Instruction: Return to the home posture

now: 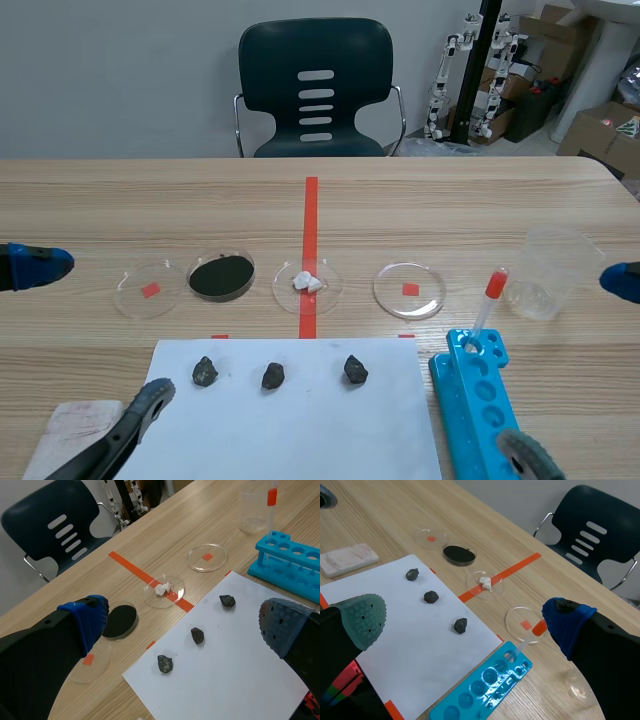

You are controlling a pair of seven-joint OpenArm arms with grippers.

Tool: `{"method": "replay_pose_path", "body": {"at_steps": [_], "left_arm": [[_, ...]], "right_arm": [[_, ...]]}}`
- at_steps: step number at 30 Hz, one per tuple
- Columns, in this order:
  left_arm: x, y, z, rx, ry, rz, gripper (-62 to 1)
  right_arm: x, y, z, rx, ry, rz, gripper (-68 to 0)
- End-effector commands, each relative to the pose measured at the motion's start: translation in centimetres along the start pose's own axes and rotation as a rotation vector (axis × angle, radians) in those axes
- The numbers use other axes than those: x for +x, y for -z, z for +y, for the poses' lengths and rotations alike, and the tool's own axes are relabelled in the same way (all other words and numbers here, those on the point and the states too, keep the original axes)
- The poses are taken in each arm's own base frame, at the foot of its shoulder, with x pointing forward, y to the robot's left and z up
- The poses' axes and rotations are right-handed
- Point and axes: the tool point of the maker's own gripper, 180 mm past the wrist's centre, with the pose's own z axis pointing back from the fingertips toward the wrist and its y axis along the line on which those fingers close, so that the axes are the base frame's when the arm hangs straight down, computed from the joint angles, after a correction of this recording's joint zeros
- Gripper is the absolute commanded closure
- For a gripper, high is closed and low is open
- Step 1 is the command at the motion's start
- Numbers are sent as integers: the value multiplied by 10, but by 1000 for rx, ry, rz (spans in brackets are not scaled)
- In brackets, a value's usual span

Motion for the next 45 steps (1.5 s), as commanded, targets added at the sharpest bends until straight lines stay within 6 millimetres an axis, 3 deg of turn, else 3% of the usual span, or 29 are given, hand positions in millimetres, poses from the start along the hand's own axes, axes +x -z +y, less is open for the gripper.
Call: {"method": "replay_pose_path", "body": {"at_steps": [1, 6, 12, 45], "left_arm": [[7, 1, -1, 4, -15, -31, -623], [4, 1, -1, 7, -14, -11, -623], [1, 1, -1, 7, -14, 7, -623], [1, 1, -1, 6, -13, 7, -623]], "right_arm": [[17, 3, 4, 18, 4, -49, -679], [24, 2, 12, 36, 22, -51, -679], [12, 3, 13, 41, 14, 14, -679], [12, 3, 13, 41, 14, 16, -679]]}}
